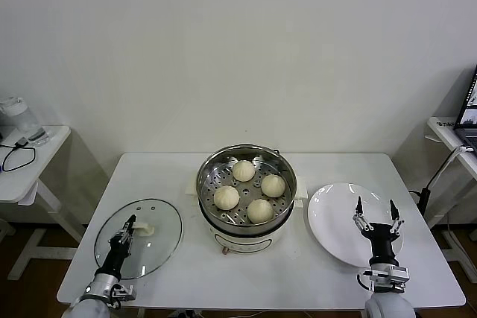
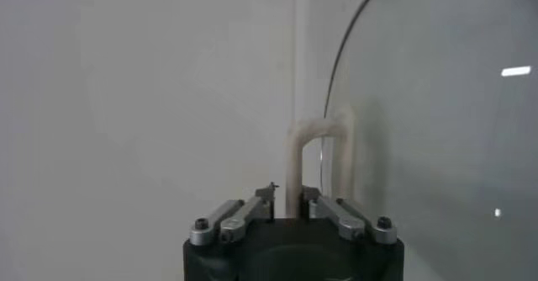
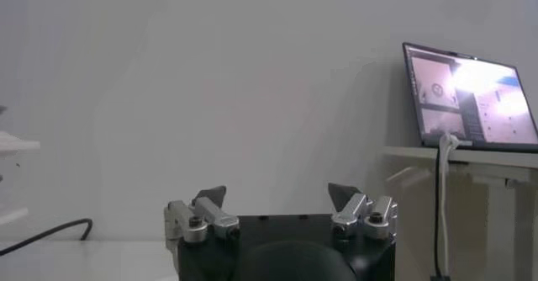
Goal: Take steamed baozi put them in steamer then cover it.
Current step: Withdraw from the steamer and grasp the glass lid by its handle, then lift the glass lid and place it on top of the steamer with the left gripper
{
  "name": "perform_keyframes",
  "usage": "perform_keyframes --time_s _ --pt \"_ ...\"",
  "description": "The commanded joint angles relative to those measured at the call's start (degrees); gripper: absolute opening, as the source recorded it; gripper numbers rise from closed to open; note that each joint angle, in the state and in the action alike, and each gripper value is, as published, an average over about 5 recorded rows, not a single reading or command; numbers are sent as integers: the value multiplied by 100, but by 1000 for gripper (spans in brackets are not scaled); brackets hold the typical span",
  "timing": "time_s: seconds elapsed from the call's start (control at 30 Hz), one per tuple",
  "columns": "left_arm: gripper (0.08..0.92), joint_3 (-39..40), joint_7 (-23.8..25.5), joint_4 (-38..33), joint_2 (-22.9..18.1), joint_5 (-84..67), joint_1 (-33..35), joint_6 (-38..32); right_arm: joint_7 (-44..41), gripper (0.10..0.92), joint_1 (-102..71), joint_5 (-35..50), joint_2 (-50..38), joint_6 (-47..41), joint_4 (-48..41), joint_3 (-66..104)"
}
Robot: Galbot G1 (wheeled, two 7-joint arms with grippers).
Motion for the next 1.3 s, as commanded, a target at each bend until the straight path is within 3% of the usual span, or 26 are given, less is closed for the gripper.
perform_keyframes --time_s 0.03,0.23,0.37,0.47,0.6,0.77,0.93,1.1,1.3 --pt "188 -471 27 -861 130 -207 194 148 6 823 14 -22 20 17 -22 -13" --pt "188 -1144 355 -2325 426 -446 325 512 3 823 26 -43 57 24 -31 -30" --pt "188 -1165 710 -3421 648 -865 284 859 -2 823 45 -65 74 55 -56 -26" --pt "188 -696 932 -4209 795 -1219 264 1132 -6 823 66 -93 91 93 -75 -16" --pt "188 520 1143 -4866 849 -1448 35 1817 -1 823 77 -95 110 70 -68 -4" --pt "188 2290 1222 -4976 623 -1471 -800 2884 17 823 109 -94 123 38 -96 22" --pt "188 3685 1463 -4458 72 -1214 -1833 3620 21 823 165 -91 178 39 -152 48" --pt "188 4173 2282 -3935 -308 -588 -2470 4047 16 823 200 -104 277 48 -186 61" --pt "188 4169 3210 -3541 -494 153 -2619 4234 11 823 237 -149 375 48 -224 82"
